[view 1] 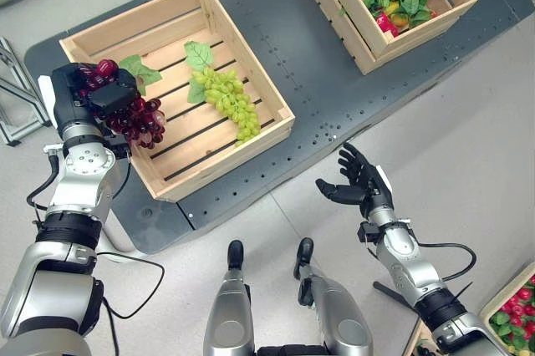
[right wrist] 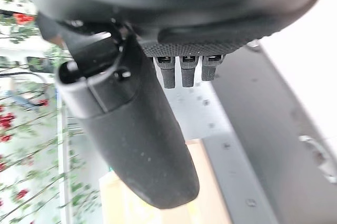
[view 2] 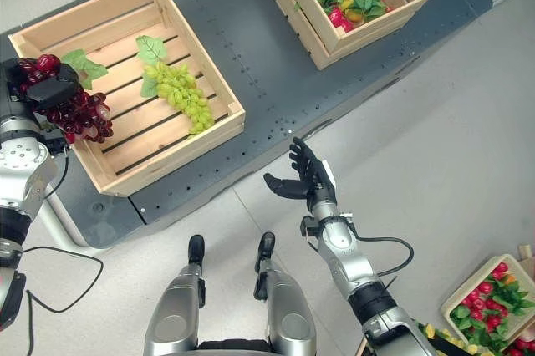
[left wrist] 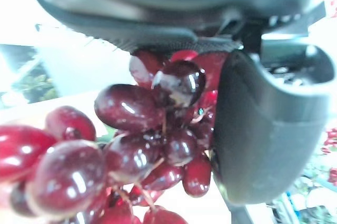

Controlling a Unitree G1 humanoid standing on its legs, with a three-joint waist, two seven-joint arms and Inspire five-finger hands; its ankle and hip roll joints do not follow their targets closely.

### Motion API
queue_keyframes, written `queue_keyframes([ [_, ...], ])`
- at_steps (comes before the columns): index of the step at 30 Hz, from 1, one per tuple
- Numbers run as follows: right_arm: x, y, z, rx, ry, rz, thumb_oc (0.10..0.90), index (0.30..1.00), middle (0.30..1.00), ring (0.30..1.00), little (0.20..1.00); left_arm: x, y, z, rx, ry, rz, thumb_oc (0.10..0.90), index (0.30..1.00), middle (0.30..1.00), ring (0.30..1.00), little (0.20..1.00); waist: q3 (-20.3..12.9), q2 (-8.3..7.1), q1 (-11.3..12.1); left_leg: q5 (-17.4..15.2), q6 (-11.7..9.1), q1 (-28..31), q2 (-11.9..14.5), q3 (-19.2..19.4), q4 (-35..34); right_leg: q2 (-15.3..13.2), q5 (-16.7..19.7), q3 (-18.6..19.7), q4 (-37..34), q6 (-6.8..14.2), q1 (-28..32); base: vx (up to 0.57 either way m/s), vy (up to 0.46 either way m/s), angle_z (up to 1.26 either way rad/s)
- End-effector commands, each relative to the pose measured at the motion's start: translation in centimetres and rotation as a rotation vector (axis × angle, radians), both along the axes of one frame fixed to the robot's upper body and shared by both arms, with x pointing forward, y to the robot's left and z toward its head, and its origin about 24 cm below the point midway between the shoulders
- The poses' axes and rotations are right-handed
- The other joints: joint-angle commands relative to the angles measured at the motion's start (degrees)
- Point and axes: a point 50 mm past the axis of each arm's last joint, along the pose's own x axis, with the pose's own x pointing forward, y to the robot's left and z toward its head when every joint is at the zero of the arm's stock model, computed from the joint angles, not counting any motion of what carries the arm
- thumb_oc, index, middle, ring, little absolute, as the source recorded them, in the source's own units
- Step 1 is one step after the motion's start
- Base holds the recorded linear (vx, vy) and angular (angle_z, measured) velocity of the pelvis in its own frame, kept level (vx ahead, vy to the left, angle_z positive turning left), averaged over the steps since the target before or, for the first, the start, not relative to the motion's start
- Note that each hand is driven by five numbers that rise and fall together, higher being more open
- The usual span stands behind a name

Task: Pick up the fruits from the basket on one side to the basket on the other side

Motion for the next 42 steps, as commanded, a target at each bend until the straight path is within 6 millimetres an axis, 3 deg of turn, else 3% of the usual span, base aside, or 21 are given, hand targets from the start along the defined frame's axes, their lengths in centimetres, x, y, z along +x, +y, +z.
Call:
queue_keyframes([
  [1,-0.7,-0.8,2.6,-0.08,-0.135,0.103,0.8,0.9,0.9,0.9,0.9,-0.5,-1.7,4.7,0.057,-0.324,-0.044,0.4,0.3,0.3,0.3,0.3,-11.1,5.18,-1.3,-3.2,3.4,-0.3,-2.9,0.4,1.3,-2.8,-3.5,1.0,1.7,0.1,2.7,0.06,0.009,-0.05],
  [13,-0.4,3.0,7.1,-0.068,-0.17,0.432,0.8,0.9,0.9,0.9,0.9,0.3,-3.8,6.0,0.246,-0.249,-0.188,0.4,0.3,0.3,0.3,0.3,-16.4,6.54,-1.6,-2.6,2.6,4.2,-3.0,0.1,-2.2,-3.1,-2.5,0.8,-2.0,0.4,7.4,0.05,-0.033,-0.03],
  [20,0.2,5.4,8.0,-0.04,-0.104,0.543,0.8,0.9,0.9,0.9,0.9,1.4,-5.3,6.9,0.316,-0.174,-0.299,0.4,0.3,0.3,0.3,0.3,-20.9,7.04,-0.9,-1.8,2.1,6.9,-3.0,-0.3,-4.8,-2.9,-0.9,0.7,-5.5,0.7,10.5,0.07,-0.051,0.04],
  [25,1.3,7.0,9.6,-0.027,-0.102,0.528,0.8,0.9,0.9,0.9,0.9,2.2,-7.2,7.9,0.388,-0.134,-0.384,0.4,0.3,0.3,0.3,0.3,-23.6,7.32,0.0,-1.2,1.7,8.1,-3.1,-1.1,-6.4,-2.7,-0.3,0.5,-7.1,0.9,12.0,0.05,-0.065,0.05],
  [30,2.5,10.2,11.2,-0.04,-0.071,0.565,0.8,0.9,0.9,0.9,0.9,2.9,-9.7,9.6,0.465,-0.163,-0.475,0.4,0.3,0.3,0.3,0.3,-25.8,7.48,1.2,-1.2,1.5,8.1,-3.3,-2.3,-6.5,-2.6,-0.6,-0.1,-7.1,0.7,12.4,0.02,-0.064,0.06],
  [33,3.1,10.9,11.3,-0.032,-0.041,0.557,0.8,0.9,0.9,0.9,0.9,3.0,-10.8,10.5,0.483,-0.191,-0.528,0.4,0.3,0.3,0.3,0.3,-26.8,7.47,1.7,-1.2,1.4,7.8,-3.3,-2.8,-6.5,-2.5,-0.7,-0.6,-7.1,0.7,12.6,-0.01,-0.064,0.1],
  [35,3.3,11.7,10.8,0.074,0.041,0.596,0.8,0.9,0.9,0.9,0.9,3.1,-11.6,10.9,0.489,-0.199,-0.564,0.4,0.3,0.3,0.3,0.3,-27.5,7.44,2.1,-1.1,1.3,7.7,-3.2,-3.2,-6.5,-2.5,-0.9,-1.0,-7.1,0.6,12.7,-0.01,-0.053,0.04],
  [42,5.2,12.3,11.6,-0.043,0.034,0.488,0.8,0.9,0.9,0.9,0.9,3.4,-14.4,11.4,0.469,-0.206,-0.658,0.4,0.3,0.3,0.3,0.3,-29.2,7.27,3.0,-1.1,1.1,7.8,-2.9,-3.8,-6.5,-2.4,-1.3,-1.7,-7.1,0.3,13.0,-0.02,-0.025,0.07],
])
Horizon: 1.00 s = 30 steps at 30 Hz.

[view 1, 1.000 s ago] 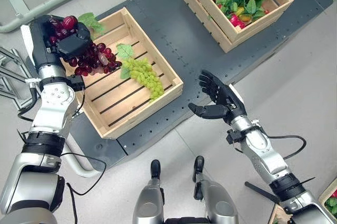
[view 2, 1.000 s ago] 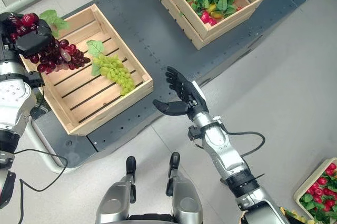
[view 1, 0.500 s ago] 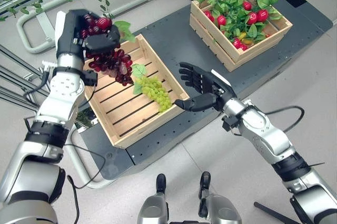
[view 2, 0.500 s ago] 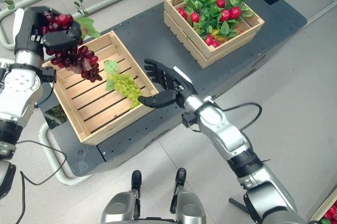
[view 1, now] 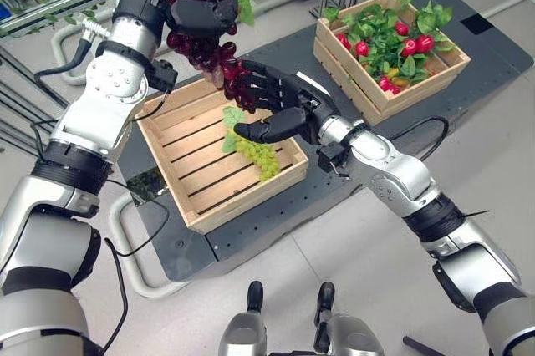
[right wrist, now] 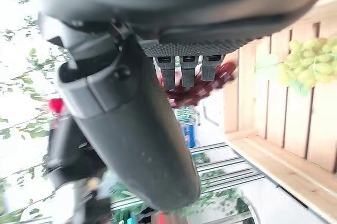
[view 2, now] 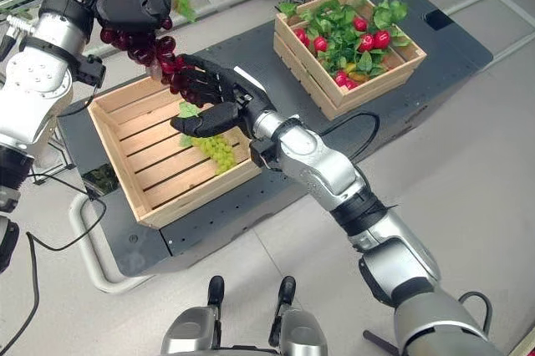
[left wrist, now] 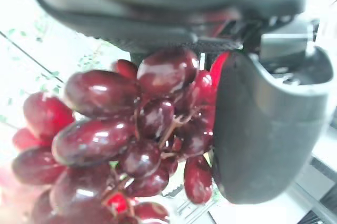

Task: Pick up the fruits from the basket on one side to the basket on the other side

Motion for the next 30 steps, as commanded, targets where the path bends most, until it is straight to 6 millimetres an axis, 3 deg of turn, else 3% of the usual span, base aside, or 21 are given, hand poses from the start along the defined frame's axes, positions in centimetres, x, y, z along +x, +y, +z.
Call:
queue_keyframes([
  [1,0.4,1.3,-4.0,0.008,0.124,-0.038,0.8,0.9,0.9,0.9,0.9,0.7,-2.2,-0.9,-0.059,-0.026,-0.095,0.4,0.3,0.3,0.3,0.3,-23.9,2.12,1.9,-2.8,1.4,-3.6,-3.3,-1.5,-0.2,-3.4,-2.4,0.3,0.0,0.1,0.0,-0.04,-0.028,0.02],
  [11,2.7,0.7,-3.2,0.025,0.195,-0.147,0.8,0.9,0.9,0.9,0.9,1.1,-5.0,-1.2,-0.021,0.02,-0.194,0.4,0.3,0.3,0.3,0.3,-25.4,1.67,2.7,-2.7,1.2,-3.6,-3.0,-1.5,-0.2,-3.2,-2.5,-0.1,0.0,0.0,0.1,-0.02,-0.01,0.04],
  [20,3.5,-0.4,-2.0,0.009,0.128,-0.313,0.8,0.9,0.9,0.9,0.9,1.5,-4.9,-1.8,0.024,0.062,-0.184,0.4,0.3,0.3,0.3,0.3,-26.0,1.91,2.5,-2.9,1.4,-3.3,-3.0,-1.1,-0.2,-3.4,-2.4,0.5,0.0,0.1,0.2,0.0,0.0,0.0],
  [24,3.4,-0.3,-1.6,0.053,0.129,-0.295,0.8,0.9,0.9,0.9,0.9,1.4,-5.1,-1.9,0.018,0.073,-0.202,0.4,0.3,0.3,0.3,0.3,-26.0,1.92,2.5,-3.0,1.5,-3.3,-3.1,-1.2,-0.2,-3.4,-2.4,0.6,0.0,0.0,0.2,0.0,0.0,0.0],
  [30,2.6,1.7,-1.5,0.246,0.216,-0.123,0.8,0.9,0.9,0.9,0.9,1.4,-5.9,-2.3,0.019,0.083,-0.254,0.4,0.3,0.3,0.3,0.3,-26.1,1.84,2.8,-3.2,1.7,-3.0,-3.2,-1.6,-0.2,-3.4,-2.7,0.5,0.0,-0.2,0.5,0.0,0.0,0.0],
])
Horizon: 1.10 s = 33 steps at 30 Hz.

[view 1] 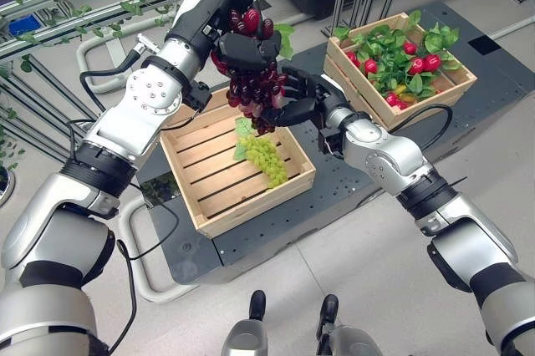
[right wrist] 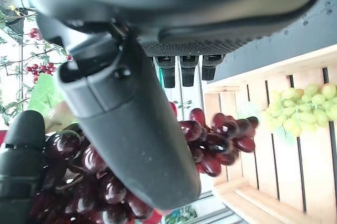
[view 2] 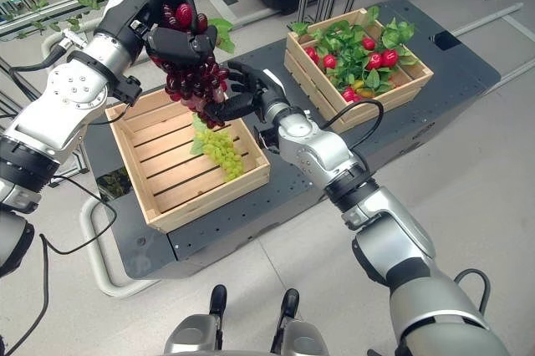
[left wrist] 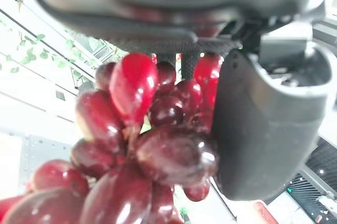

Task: Pick up the fruits from the basket on one side to the basket on the other side

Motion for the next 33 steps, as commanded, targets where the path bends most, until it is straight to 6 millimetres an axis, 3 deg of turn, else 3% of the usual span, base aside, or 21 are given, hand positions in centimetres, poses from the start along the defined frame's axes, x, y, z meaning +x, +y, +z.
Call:
queue_keyframes([
  [1,-0.3,2.8,-0.6,0.235,0.016,0.112,0.8,0.9,0.9,0.9,0.9,0.5,-2.4,0.7,-0.105,-0.051,-0.099,0.4,0.3,0.3,0.3,0.3,-20.9,1.22,1.6,-3.4,1.8,-0.4,-3.2,-0.8,-0.1,-3.4,-2.6,1.4,0.1,-0.1,2.8,0.0,0.0,0.0],
  [4,-0.7,3.6,-1.2,0.34,0.073,0.18,0.8,0.9,0.9,0.9,0.9,0.4,-2.7,0.6,-0.149,-0.036,-0.141,0.4,0.3,0.3,0.3,0.3,-21.2,1.19,1.7,-3.5,1.9,-0.2,-3.2,-1.0,-0.1,-3.5,-2.7,1.2,0.1,-0.1,2.9,0.0,0.0,0.0],
  [10,-1.1,4.5,-2.1,0.36,0.12,0.244,0.8,0.9,0.9,0.9,0.9,0.2,-3.5,0.7,-0.231,-0.018,-0.207,0.4,0.3,0.3,0.3,0.3,-21.5,1.19,1.8,-3.4,1.8,-0.2,-3.2,-1.2,-0.1,-3.4,-2.7,1.1,0.1,-0.1,3.0,0.0,0.001,0.02],
  [19,-2.1,7.0,-1.7,0.552,0.135,0.384,0.8,0.9,0.9,0.9,0.9,-0.1,-5.3,-0.1,-0.298,0.016,-0.293,0.4,0.3,0.3,0.3,0.3,-21.7,1.23,2.6,-3.4,1.9,-0.1,-3.3,-1.9,-0.1,-3.4,-2.9,0.6,0.1,-0.3,3.3,0.0,0.0,0.0],
  [20,-2.1,7.1,-1.6,0.559,0.128,0.376,0.78,0.869,0.869,0.869,0.869,-0.1,-5.4,-0.2,-0.297,0.015,-0.292,0.4,0.3,0.3,0.3,0.3,-21.8,1.26,2.6,-3.4,1.9,0.0,-3.4,-2.0,-0.1,-3.4,-2.9,0.5,0.1,-0.4,3.4,0.0,0.0,0.0],
  [21,-2.0,7.1,-1.5,0.565,0.119,0.366,0.555,0.533,0.533,0.533,0.533,0.0,-5.4,-0.2,-0.296,0.015,-0.289,0.4,0.3,0.3,0.3,0.3,-21.8,1.3,2.6,-3.4,1.9,0.0,-3.4,-2.0,-0.1,-3.5,-2.9,0.5,0.1,-0.4,3.5,0.0,0.0,0.0],
  [22,-2.0,7.1,-1.5,0.567,0.117,0.363,0.4,0.3,0.3,0.3,0.3,0.0,-5.3,-0.2,-0.297,0.015,-0.287,0.4,0.3,0.3,0.3,0.3,-21.8,1.33,2.6,-3.4,1.9,0.1,-3.4,-2.0,-0.1,-3.5,-2.9,0.5,0.1,-0.4,3.5,0.0,0.0,0.0],
  [33,-0.7,4.8,-0.8,0.627,0.021,0.149,0.4,0.3,0.3,0.3,0.3,0.6,-3.8,-0.5,-0.295,0.016,-0.201,0.4,0.3,0.3,0.3,0.3,-21.7,1.73,2.2,-3.7,2.0,0.5,-3.2,-1.6,-0.1,-3.5,-2.9,1.1,0.1,-0.3,3.6,0.0,0.0,0.0],
])
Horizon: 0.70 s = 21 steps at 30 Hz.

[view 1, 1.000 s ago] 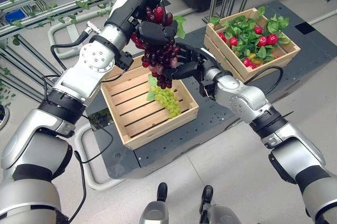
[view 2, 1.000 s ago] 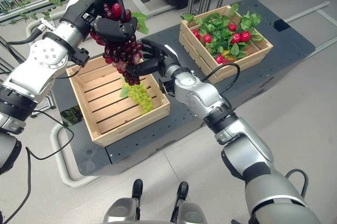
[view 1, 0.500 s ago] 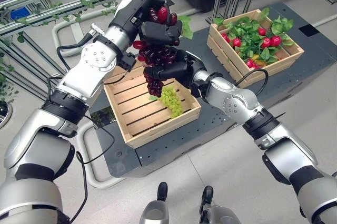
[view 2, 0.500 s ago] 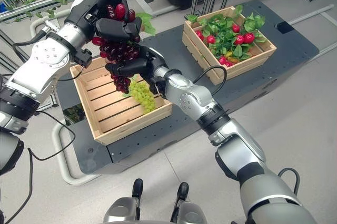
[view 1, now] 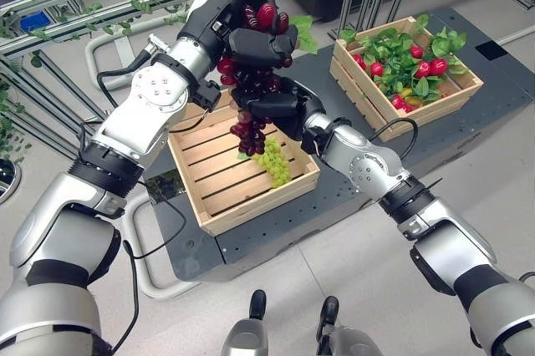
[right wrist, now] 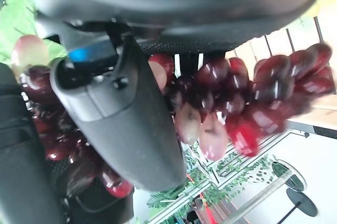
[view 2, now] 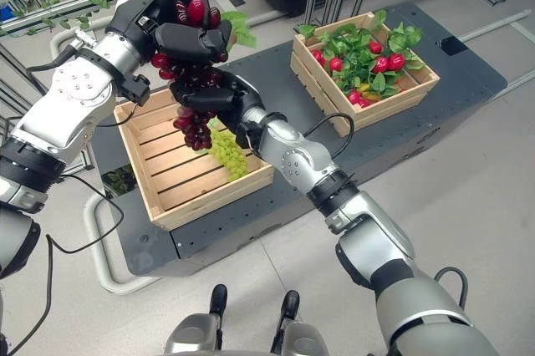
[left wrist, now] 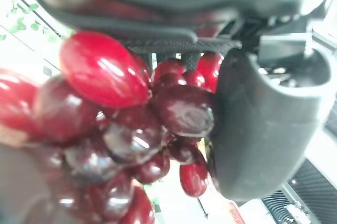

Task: Pick up the fruits from the basket on one side to the basket on the other side

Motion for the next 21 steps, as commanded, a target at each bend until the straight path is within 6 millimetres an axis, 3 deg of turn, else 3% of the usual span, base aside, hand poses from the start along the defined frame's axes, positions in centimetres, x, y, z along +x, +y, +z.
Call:
queue_keyframes([
  [1,-0.1,1.2,-0.1,0.279,-0.029,-0.087,0.4,0.3,0.3,0.3,0.3,1.1,-1.9,-0.9,-0.184,-0.013,-0.057,0.4,0.3,0.3,0.3,0.3,-21.7,1.71,1.6,-3.9,2.0,0.5,-3.2,-0.8,-0.1,-3.4,-2.8,1.4,0.1,-0.3,3.2,0.0,0.0,0.0],
  [5,0.1,0.3,0.2,0.267,-0.064,-0.142,0.4,0.3,0.3,0.3,0.3,1.3,-1.2,-1.3,-0.154,-0.011,-0.016,0.4,0.3,0.3,0.3,0.3,-21.6,1.75,1.4,-4.0,2.1,0.5,-3.1,-0.6,-0.1,-3.4,-2.8,1.6,0.1,-0.2,3.1,0.0,0.0,0.0],
  [6,0.1,0.0,0.1,0.265,-0.066,-0.152,0.4,0.3,0.3,0.3,0.3,1.4,-0.7,-1.6,-0.144,0.0,0.009,0.485,0.427,0.427,0.427,0.427,-21.6,1.76,1.3,-4.0,2.1,0.5,-3.1,-0.5,-0.1,-3.4,-2.8,1.7,0.1,-0.2,3.0,0.0,0.0,0.0],
  [8,0.2,-0.2,0.1,0.261,-0.065,-0.161,0.4,0.3,0.3,0.3,0.3,1.6,0.0,-2.0,-0.137,0.01,0.03,0.579,0.568,0.568,0.568,0.568,-21.6,1.81,1.2,-4.0,2.1,0.5,-3.1,-0.3,-0.1,-3.4,-2.8,1.8,0.1,-0.2,3.0,0.0,0.0,0.0],
  [9,0.3,-0.6,0.0,0.257,-0.065,-0.174,0.4,0.3,0.3,0.3,0.3,1.7,0.7,-2.4,-0.137,0.021,0.058,0.769,0.853,0.853,0.853,0.853,-21.5,1.85,1.1,-4.1,2.1,0.6,-3.1,-0.2,-0.1,-3.4,-2.8,1.9,0.1,-0.2,3.0,0.0,0.0,0.0],
  [10,0.3,-0.8,0.0,0.257,-0.065,-0.179,0.4,0.3,0.3,0.3,0.3,1.8,1.1,-2.5,-0.133,0.026,0.069,0.8,0.9,0.9,0.9,0.9,-21.5,1.86,1.1,-4.1,2.1,0.7,-3.1,-0.2,-0.1,-3.4,-2.8,2.0,0.1,-0.2,3.1,0.0,0.0,0.0],
  [21,0.9,-4.1,-0.8,0.226,-0.11,-0.312,0.4,0.3,0.3,0.3,0.3,1.9,4.8,-4.2,-0.171,0.053,0.19,0.8,0.9,0.9,0.9,0.9,-21.2,1.86,0.3,-4.2,1.9,0.8,-2.8,0.6,-0.1,-3.2,-2.8,2.4,0.1,-0.3,2.9,0.0,0.0,0.0],
])
